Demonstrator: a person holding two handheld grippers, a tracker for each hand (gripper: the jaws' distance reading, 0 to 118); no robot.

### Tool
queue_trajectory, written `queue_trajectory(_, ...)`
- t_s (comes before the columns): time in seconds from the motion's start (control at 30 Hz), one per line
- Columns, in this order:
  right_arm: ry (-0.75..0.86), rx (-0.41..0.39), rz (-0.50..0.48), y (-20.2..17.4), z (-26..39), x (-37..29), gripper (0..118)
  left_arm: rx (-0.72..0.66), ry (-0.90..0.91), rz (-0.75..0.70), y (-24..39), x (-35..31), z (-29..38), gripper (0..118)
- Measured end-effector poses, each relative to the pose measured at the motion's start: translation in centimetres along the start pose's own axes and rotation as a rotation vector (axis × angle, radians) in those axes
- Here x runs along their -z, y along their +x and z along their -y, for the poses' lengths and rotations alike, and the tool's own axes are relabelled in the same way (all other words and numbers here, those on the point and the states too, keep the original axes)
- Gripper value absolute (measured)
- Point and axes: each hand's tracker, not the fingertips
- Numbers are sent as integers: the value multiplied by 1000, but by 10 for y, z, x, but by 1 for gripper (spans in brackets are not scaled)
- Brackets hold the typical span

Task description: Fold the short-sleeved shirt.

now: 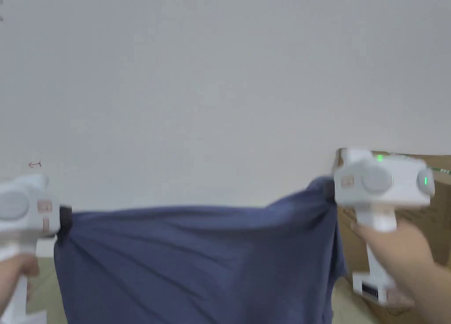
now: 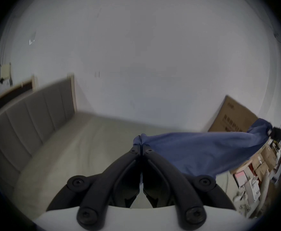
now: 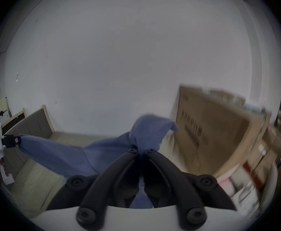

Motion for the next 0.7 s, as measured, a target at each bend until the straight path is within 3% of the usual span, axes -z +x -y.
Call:
queue_trajectory(0.13, -314, 134, -26, 26, 166, 26, 1, -31, -250, 2, -32, 15, 142, 0)
queue_trajectory(0.3, -617, 118, -15, 53, 337, -26, 1, -49, -428, 8, -72, -36, 273, 0)
queue_trajectory(0.4, -681, 133, -56, 77, 374, -91, 1, 23, -494, 23, -102, -73, 303, 0)
queue_trajectory(0.47, -724, 48, -93, 89, 382, -130, 1, 50, -521, 25, -112, -107, 313, 0)
queue_trajectory(0.57, -827, 40, -170, 98, 393, -179, 1, 132, -589, 54, -115, -142, 326, 0)
queue_trajectory(0.7, -881, -43, -144, 92, 405, -214, 1, 213, -646, 78, -112, -177, 348, 0)
